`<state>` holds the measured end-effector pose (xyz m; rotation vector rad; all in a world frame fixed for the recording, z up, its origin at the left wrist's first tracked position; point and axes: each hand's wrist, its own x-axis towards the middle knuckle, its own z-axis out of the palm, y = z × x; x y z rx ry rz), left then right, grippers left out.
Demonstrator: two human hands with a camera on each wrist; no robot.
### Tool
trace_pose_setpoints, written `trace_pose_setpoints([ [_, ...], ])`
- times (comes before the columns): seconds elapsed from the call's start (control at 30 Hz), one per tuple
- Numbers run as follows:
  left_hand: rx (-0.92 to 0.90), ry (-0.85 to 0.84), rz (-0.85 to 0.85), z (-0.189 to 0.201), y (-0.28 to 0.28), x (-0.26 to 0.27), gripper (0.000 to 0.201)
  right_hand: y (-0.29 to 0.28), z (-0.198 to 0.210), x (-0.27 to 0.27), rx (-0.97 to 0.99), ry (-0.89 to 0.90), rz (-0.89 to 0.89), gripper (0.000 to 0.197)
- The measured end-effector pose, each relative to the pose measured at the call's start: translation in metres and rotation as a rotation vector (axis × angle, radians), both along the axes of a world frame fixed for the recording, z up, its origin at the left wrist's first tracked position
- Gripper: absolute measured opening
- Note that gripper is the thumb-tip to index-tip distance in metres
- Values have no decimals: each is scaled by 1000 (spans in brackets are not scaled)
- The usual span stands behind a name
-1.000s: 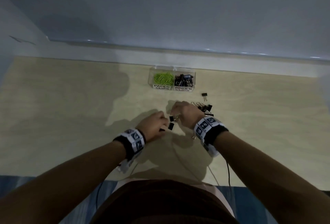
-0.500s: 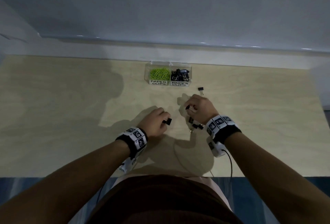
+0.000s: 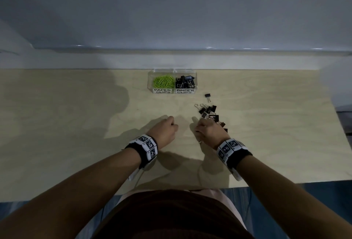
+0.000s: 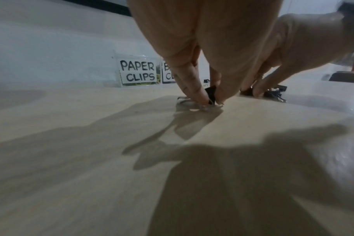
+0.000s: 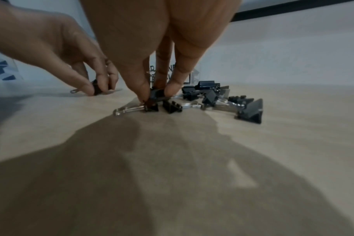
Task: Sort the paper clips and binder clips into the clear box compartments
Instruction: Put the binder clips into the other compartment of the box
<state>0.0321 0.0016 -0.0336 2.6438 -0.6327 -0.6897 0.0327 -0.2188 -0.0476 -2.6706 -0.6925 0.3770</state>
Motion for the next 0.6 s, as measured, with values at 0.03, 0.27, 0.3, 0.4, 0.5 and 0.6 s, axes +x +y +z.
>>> trace_pose_setpoints([
  [0.03, -15, -9, 17, 4, 0, 5, 21, 2, 1, 2, 4, 0, -2, 11],
  [0.27, -177, -63, 207, 41, -4, 55, 4, 17, 25, 45, 366, -42, -330, 5],
  [0.3, -215, -85, 234, 48, -6, 65, 3, 21, 32, 56, 431, -50, -396, 6],
  [0.4, -284, -175, 328, 62, -14, 99, 2, 38, 57, 93, 540, -89, -481, 9],
  [0.5, -298, -214, 383, 69, -21, 128, 7, 50, 72, 124, 540, -82, -495, 13],
  [0.6, -243, -203, 393, 67, -27, 143, 18, 42, 76, 143, 439, 32, -507, 17],
])
